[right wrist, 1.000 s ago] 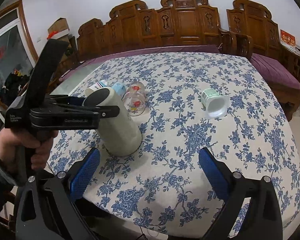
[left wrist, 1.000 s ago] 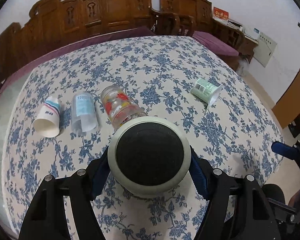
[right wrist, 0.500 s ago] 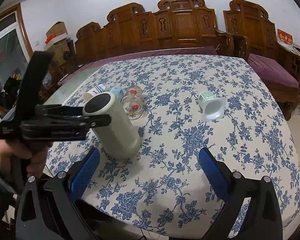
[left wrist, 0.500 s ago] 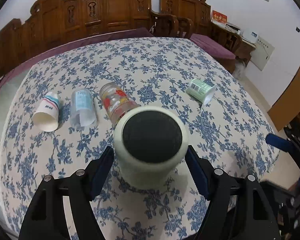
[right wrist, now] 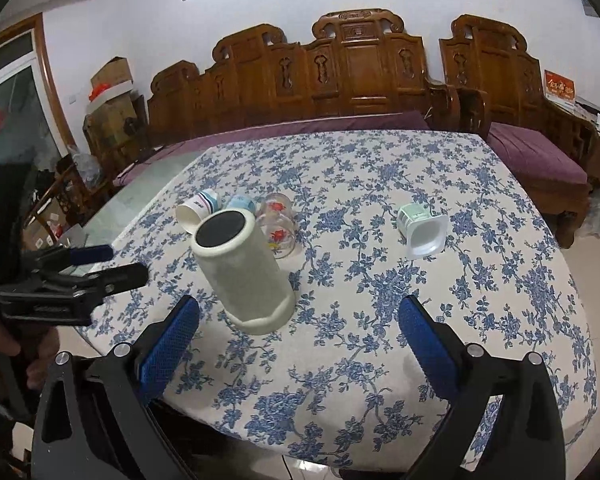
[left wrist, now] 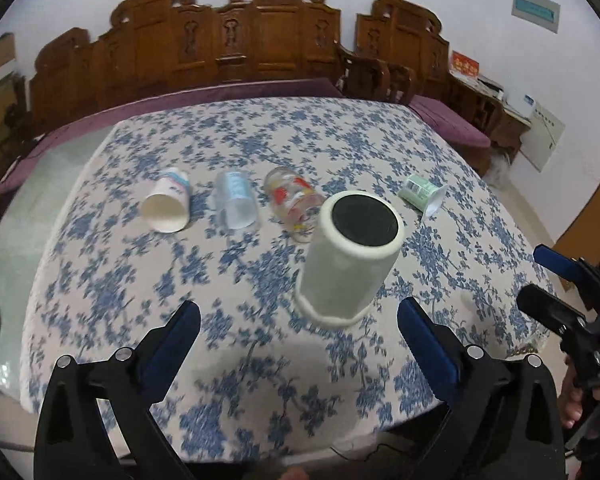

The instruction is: Flip cup upside down

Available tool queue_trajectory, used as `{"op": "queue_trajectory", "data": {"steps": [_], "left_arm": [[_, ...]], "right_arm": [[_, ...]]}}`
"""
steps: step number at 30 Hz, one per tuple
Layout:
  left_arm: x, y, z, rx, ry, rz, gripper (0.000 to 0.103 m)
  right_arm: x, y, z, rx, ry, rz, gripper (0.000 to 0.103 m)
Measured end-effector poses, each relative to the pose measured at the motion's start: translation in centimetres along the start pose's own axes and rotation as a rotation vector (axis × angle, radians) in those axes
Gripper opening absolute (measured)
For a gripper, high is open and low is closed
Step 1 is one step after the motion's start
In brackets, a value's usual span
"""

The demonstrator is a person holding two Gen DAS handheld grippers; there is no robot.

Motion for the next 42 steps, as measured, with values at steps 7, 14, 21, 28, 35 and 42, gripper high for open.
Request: {"op": "queue_trajectory", "data": {"steps": [7,14,21,28,35,42], "left_arm": [[0.7,5.8,-0.6,-0.096,-0.001,0.075,0.095],[0.3,12.7,-0.4,-0.245,-0.023,0.13,0.095],[-0.5,18.7,-0.3,-0.364,-0.029,0.163,0.095],[-1.0,21.4,-0.8,-0.417,-0.032,0.177,0.095],[-1.0,21.8,-1.0,-0.43,-0.023,0.183,0.095],[-1.0,21.8,-1.0,-0.435,-0.021,0.19,0.095]], "right_arm": [[1.6,2.6,0.4,-0.051,-0.006,-0.023,0.1],[4.2,8.3,2.3,-0.198,0.024,-0.03,0.1],[6.8,13.5,3.6,-0.313,0.056,-0.04,0.1],[7.8,16.3,3.5,-0.358,0.061,-0.054,0.1],[7.8,16.7,3.4,-0.362,0.057,-0.057,0.1],[7.8,16.8,3.5,-0.366,0.059,-0.058,0.1]]}}
Point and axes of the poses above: each gripper's, at about its wrist camera, not at the fingertips, and y roughly against the way its jaws point, x to its left, z to its top, the point moved 4 cm from there along -y, roughly the way its jaws point, and after that the axes turned 12 degrees about -x, right-handed, at the moved point
